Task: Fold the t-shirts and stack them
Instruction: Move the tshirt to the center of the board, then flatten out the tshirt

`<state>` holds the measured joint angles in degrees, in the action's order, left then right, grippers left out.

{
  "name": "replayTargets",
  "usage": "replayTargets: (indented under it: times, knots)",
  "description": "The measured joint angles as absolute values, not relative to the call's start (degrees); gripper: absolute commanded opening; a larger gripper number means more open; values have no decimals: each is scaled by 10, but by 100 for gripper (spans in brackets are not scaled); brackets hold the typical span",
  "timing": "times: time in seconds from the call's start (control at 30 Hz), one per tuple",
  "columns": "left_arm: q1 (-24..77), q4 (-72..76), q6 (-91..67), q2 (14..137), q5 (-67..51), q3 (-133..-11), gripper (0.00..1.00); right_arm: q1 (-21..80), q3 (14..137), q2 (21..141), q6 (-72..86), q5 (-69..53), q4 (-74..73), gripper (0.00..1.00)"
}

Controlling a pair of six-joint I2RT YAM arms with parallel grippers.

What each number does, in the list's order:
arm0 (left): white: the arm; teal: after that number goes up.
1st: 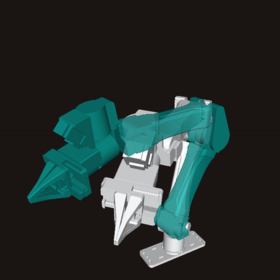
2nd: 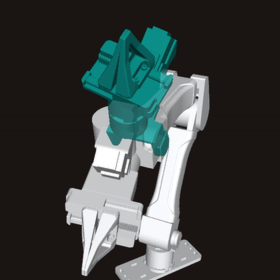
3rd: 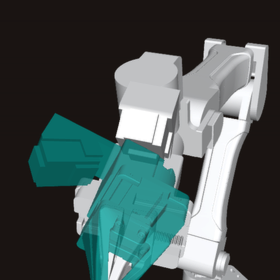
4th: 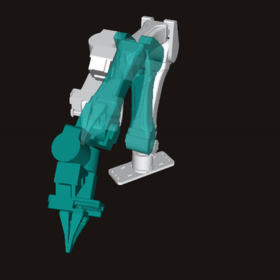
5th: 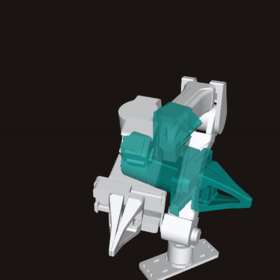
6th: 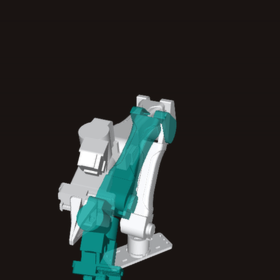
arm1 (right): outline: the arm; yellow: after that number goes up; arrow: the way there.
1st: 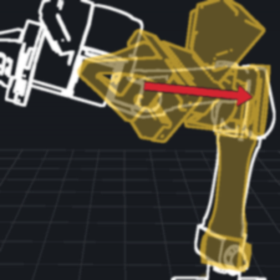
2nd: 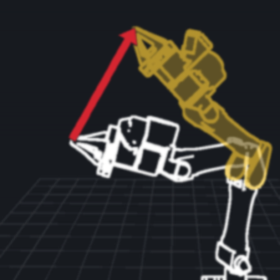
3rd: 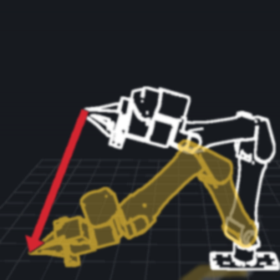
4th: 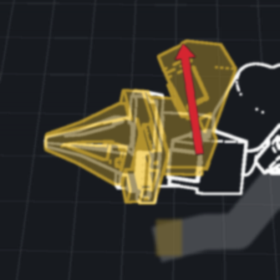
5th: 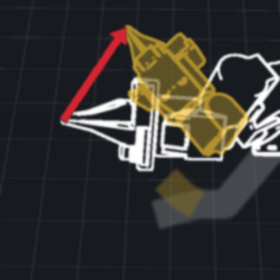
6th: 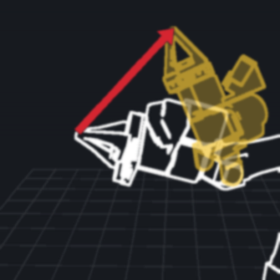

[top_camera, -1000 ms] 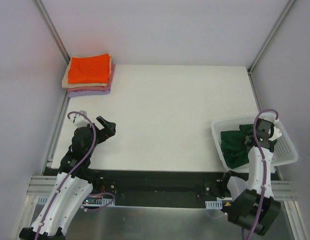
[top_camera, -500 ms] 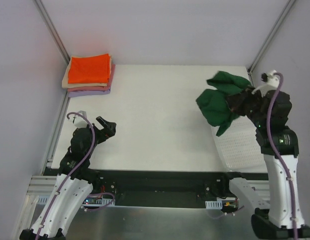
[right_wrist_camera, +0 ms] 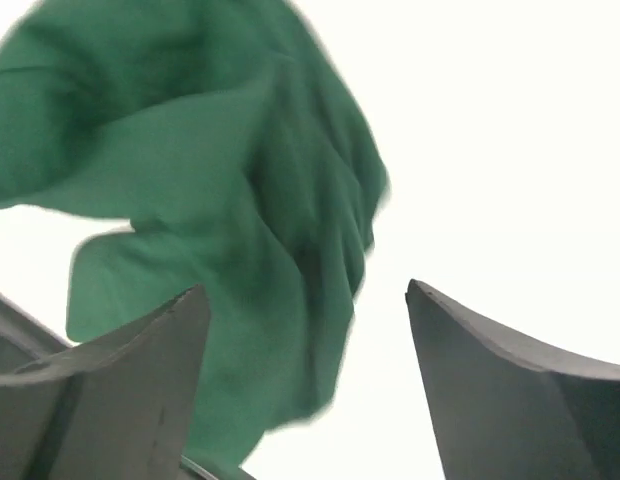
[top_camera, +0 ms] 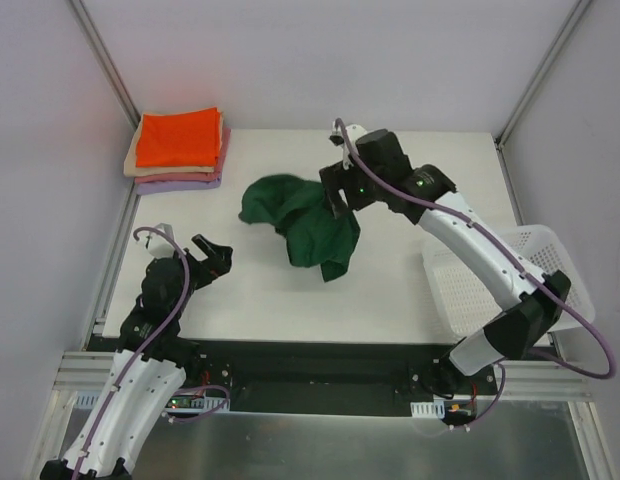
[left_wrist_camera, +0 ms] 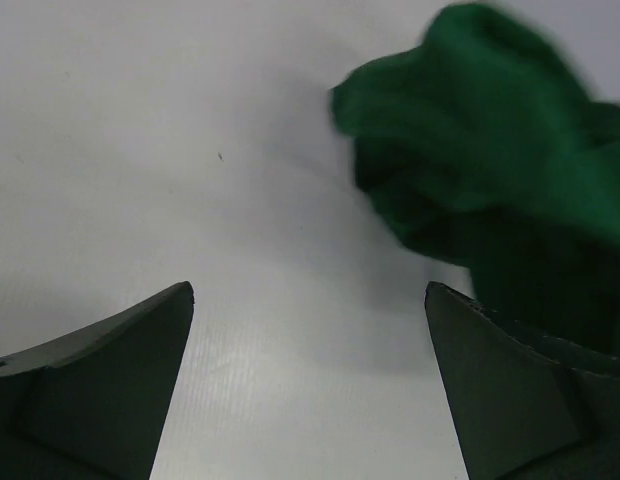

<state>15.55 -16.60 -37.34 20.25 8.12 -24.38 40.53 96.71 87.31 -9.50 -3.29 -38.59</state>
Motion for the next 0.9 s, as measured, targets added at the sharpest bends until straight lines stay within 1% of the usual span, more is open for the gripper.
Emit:
replayTargets:
  times: [0.13,0.27,0.43,0.63,0.67,0.77,0.9]
  knots:
    - [156,-166,-382,205,91,-244,99,398,871,884,-110,81,-397,96]
    - [156,-166,-389,241,98,-244,99,396,785,868,-107,128,-385,96]
    - [156,-166,-404,319,110,-245,99,396,682,802,-94,131,-342,96]
    - [153,-160,-427,462,106,-272,99,396,564,731,-37,131,-262,96]
    - [153,-152,-430,498,102,-285,98,396,543,721,-27,131,-253,96]
    - [153,-133,-439,582,84,-318,90,396,491,689,-1,126,-232,96]
    - [153,-110,-446,688,82,-363,88,396,435,635,9,104,-197,96]
